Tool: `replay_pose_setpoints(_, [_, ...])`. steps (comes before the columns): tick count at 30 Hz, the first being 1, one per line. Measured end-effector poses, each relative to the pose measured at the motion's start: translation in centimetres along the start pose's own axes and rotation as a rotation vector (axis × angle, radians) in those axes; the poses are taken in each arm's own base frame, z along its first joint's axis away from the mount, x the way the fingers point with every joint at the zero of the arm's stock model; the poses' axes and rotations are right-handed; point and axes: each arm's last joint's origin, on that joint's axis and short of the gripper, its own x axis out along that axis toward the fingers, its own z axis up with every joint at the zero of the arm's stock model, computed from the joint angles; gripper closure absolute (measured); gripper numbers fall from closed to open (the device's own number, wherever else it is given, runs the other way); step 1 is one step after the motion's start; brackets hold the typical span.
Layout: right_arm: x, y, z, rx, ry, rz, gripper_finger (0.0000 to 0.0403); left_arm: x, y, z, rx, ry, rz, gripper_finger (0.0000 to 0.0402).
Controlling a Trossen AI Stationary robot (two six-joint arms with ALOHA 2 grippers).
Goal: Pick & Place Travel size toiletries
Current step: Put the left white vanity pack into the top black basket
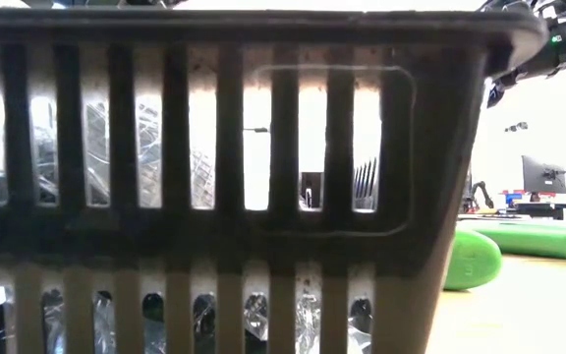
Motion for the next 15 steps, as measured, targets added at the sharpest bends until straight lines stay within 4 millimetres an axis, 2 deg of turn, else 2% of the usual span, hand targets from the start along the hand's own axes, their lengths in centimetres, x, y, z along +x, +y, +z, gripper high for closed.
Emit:
replay_pose_setpoints(7, [0.0, 0.0, 0.0, 0.0, 0.001, 0.0, 0.0357, 0.0, -0.1, -0.6, -0.009, 0.057, -0.052, 0.0072])
replay_pose_setpoints(15, [0.0, 0.0, 0.0, 0.0, 0.001, 0.0, 0.0357, -0.1, -0.2, -1.6, 0.005, 0.165, -0.101, 0.0064])
